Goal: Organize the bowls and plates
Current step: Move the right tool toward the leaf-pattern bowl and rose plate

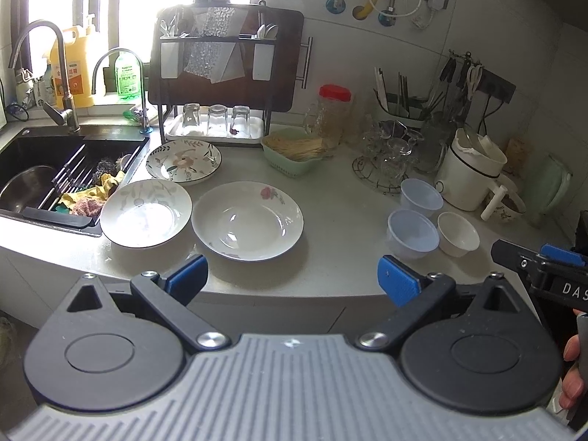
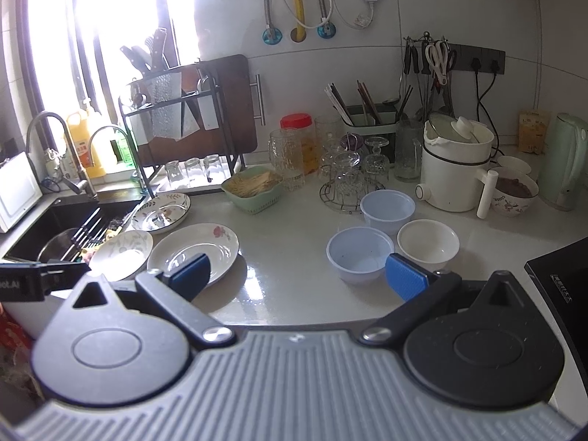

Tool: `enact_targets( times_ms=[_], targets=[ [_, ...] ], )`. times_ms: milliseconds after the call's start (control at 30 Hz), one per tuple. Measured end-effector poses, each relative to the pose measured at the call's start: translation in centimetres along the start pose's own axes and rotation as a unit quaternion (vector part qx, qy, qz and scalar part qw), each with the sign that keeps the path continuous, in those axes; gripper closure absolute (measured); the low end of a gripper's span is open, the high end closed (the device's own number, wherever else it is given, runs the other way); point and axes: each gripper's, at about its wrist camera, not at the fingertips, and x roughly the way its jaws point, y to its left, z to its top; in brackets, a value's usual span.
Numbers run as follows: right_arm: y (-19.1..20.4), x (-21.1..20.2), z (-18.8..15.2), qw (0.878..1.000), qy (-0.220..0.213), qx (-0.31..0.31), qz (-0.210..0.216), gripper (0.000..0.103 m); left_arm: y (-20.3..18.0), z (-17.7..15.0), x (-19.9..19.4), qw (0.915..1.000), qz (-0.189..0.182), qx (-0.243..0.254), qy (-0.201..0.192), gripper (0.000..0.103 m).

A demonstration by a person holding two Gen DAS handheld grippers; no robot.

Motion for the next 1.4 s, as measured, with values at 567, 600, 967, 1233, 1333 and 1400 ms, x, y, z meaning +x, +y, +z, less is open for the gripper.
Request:
enact_targets(
  times_ms=[567,600,967,1233,1333,1400],
  targets=[
    [-1.0,1.1,-0.4,1.000,0.026,-0.002,0.010,0.000,-0.2,0.2,2.2,0.9993,0.021,-0.016,0.025,0.003],
    [-1.0,1.2,-0.3,1.000,0.027,-0.002,0.010,0.000,-0.2,0.3,2.4,0.9992,0.022,-0.018,0.027,0.003],
    [-0.3,2.7,-0.1,0.999,0.029,0.017,0.038,0.000,0.4,0.6,4.0,0.9980,0.048,-0.012,0.040,0.003],
    [0.2,4.2,-0.7,0.995,0.048,0.040,0.078,0.000,1.3,1.9,4.2,0.9962,0.069,0.009,0.052,0.003],
    [0.9,5.2,-0.8,0.996,0.045,0.042,0.067,0.000,1.8,2.7,5.0,0.9960,0.063,0.020,0.060,0.003],
    [1.5,5.9,-0.9,0.997,0.047,0.048,0.048,0.000,2.7,3.3,5.7,0.9961,0.047,0.023,0.071,0.003]
  ],
)
